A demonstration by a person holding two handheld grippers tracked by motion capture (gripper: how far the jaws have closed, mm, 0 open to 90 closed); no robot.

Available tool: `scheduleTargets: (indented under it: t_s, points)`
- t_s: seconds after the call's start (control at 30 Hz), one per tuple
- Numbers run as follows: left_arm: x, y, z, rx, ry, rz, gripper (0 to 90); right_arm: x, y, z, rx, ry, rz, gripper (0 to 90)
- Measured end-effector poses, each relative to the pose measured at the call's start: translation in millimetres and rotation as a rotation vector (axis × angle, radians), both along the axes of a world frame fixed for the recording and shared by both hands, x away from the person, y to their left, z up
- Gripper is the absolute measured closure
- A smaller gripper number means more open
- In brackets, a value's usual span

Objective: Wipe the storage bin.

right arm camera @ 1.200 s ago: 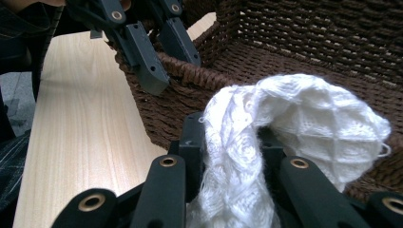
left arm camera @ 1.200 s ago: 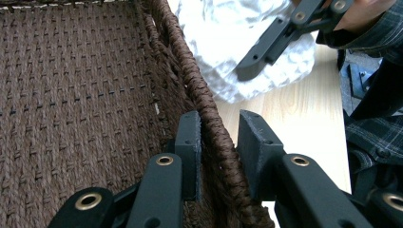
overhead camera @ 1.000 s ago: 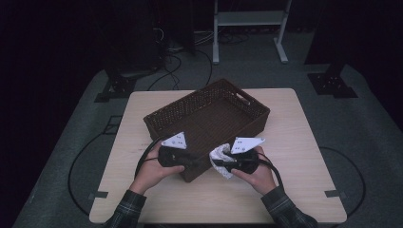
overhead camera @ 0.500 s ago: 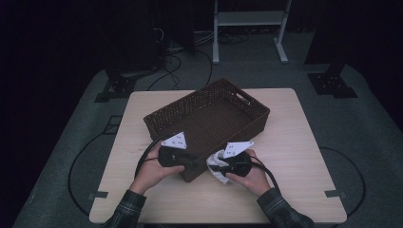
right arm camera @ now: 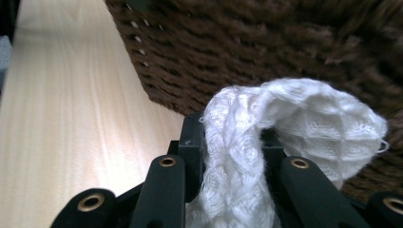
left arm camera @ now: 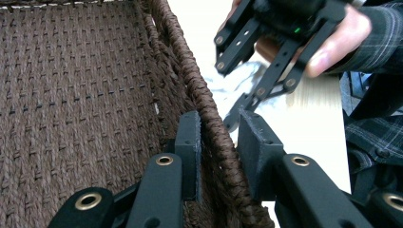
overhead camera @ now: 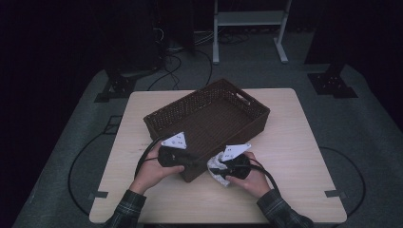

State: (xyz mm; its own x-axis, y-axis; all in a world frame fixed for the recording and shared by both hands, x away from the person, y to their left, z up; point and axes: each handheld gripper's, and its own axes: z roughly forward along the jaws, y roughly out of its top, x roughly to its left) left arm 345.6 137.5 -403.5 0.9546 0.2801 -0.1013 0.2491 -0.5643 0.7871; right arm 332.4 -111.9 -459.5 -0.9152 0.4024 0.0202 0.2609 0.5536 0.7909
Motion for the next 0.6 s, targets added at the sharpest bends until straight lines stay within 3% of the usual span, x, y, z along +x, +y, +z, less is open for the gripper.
scheduleTargets:
  t_s: [0.4, 0.6]
  points:
    - [0.2, 0.1, 0.0, 0.000, -0.001, -0.001, 69.8, -17.4, -8.3, 31.9, 0.109, -0.062, 0.031, 70.7]
    - [0.1, -0.1, 0.0, 0.001, -0.001, -0.001, 69.8, -17.2, -2.5, 30.5, 0.112, -0.057, 0.042, 70.8]
